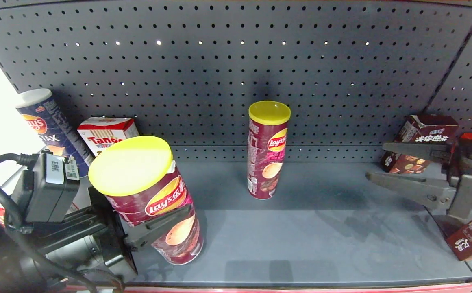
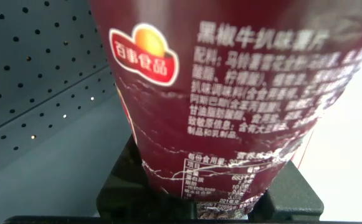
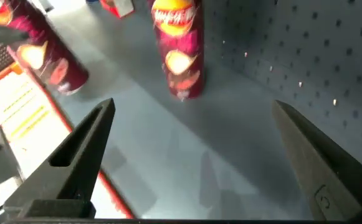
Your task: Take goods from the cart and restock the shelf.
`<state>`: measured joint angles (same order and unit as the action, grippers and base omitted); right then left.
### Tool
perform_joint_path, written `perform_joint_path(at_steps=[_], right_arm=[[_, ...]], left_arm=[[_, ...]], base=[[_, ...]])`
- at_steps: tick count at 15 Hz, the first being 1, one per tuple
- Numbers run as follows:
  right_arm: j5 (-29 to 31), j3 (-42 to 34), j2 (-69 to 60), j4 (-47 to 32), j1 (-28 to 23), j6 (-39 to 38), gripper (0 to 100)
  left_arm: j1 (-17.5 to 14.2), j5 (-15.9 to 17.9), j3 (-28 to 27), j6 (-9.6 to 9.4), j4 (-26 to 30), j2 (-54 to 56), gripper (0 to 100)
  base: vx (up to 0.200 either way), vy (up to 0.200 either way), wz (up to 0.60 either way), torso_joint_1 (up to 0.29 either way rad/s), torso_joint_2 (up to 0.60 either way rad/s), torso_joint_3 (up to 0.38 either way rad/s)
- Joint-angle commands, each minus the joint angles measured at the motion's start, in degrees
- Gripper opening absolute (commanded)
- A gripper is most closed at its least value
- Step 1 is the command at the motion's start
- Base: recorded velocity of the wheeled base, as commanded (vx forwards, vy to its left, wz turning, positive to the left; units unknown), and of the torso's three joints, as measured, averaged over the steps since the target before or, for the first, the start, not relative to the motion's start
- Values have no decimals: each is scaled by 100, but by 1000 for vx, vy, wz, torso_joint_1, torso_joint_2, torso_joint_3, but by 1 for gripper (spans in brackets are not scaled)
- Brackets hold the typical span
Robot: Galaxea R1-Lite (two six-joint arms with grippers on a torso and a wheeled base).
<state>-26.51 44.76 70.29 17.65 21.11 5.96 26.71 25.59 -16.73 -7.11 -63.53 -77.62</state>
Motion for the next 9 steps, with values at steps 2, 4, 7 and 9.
perform_joint_path(at_steps=[2,4,7,9], right_arm=[[-820,525,1057,511,-64,10,100],[-1022,604,1373,573,-46,116,100],[-1699,850,1848,757,-248,793,100],[-2147,1008,2103,766,-274,1065,100]], left_arm=[[-8,-1,29,-1,7,-8,0],[-25,-1,47,-1,7,-17,0],[-25,-1,47,8,42,-25,0],[-25,-10,64,8,42,-17,0]], base=[[0,0,0,0,0,0],[0,0,0,0,0,0],[0,0,0,0,0,0],[0,0,0,0,0,0]])
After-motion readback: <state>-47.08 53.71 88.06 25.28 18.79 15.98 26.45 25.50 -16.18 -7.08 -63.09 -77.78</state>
